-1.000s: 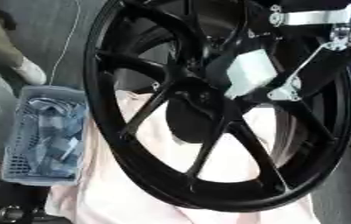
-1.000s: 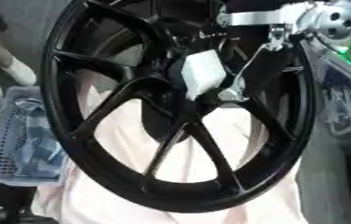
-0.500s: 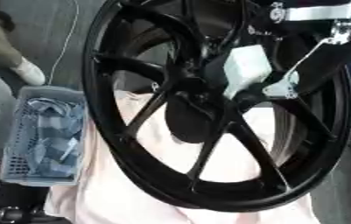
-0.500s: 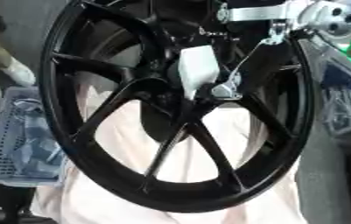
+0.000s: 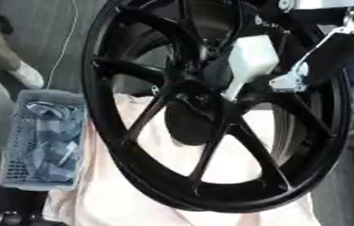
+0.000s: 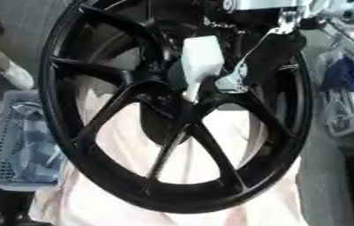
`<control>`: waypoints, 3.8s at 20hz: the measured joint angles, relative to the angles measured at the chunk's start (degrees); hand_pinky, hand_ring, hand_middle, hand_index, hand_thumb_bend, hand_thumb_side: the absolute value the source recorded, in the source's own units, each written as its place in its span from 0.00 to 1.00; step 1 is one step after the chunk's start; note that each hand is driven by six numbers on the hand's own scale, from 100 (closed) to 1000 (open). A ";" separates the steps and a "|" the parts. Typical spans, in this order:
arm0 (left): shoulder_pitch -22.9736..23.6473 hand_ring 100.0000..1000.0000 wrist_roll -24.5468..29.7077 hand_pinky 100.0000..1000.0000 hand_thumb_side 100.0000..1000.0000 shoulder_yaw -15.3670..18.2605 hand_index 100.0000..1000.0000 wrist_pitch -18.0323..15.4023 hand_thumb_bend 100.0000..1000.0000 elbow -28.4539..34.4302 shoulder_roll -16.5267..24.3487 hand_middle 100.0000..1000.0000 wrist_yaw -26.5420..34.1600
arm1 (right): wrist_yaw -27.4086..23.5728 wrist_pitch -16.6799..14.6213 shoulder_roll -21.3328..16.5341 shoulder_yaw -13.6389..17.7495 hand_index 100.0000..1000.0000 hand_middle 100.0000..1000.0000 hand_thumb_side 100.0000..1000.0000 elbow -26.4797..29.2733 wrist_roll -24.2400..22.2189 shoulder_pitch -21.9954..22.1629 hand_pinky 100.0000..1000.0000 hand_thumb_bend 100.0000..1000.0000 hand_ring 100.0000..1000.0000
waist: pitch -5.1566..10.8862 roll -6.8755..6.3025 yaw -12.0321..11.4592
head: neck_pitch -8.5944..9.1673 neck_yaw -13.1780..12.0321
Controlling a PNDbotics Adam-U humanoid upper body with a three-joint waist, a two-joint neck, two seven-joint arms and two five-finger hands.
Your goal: Pull the pin out of the wheel hub.
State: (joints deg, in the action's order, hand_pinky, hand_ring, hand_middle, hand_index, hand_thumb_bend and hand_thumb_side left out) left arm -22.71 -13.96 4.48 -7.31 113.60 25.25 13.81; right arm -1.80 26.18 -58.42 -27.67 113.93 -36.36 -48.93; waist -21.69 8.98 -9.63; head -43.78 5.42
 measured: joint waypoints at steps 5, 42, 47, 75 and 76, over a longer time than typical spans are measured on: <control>0.02 0.62 -0.04 0.82 0.65 0.02 0.69 -0.02 0.00 0.00 0.00 0.53 0.00 | -2.30 -0.47 -1.47 2.31 0.40 0.41 0.11 0.00 0.02 0.32 0.53 0.11 0.61 | 0.17 -0.02 0.16 | 0.00 -0.05; 3.54 0.61 -2.25 0.82 0.65 1.76 0.69 -0.58 0.00 0.00 0.51 0.52 -1.81 | -7.92 -2.18 -13.79 38.93 0.43 0.43 0.00 -18.05 35.11 35.57 0.54 0.02 0.59 | 0.89 -5.96 6.98 | -0.01 -5.53; 3.66 0.61 -2.43 0.82 0.64 1.79 0.69 -0.63 0.00 0.00 0.49 0.52 -1.92 | -5.87 -1.51 -11.81 40.43 0.54 0.53 0.00 -19.51 38.36 38.96 0.58 0.15 0.65 | 0.89 -7.06 7.33 | -0.01 -6.01; 4.06 0.61 -2.63 0.82 0.64 1.90 0.69 -0.69 0.00 0.00 0.00 0.52 -2.19 | -3.18 -4.63 -6.01 42.85 0.77 0.74 0.21 -15.82 44.56 43.94 0.66 0.00 0.79 | 1.36 -8.26 7.85 | -0.01 -7.49; 4.06 0.61 -2.63 0.82 0.64 1.90 0.69 -0.70 0.00 0.00 0.00 0.52 -2.19 | -4.00 -5.04 -5.69 42.84 0.77 0.74 0.24 -14.89 45.51 43.94 0.66 0.00 0.79 | 1.37 -8.26 7.83 | -0.01 -7.60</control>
State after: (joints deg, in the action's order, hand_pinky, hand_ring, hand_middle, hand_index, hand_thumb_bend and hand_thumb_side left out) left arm -18.65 -16.59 6.38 -8.01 113.60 25.24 11.62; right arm -5.80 21.14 -64.12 15.17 99.04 9.15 -4.98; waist -20.32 0.73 -1.80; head -43.79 -2.17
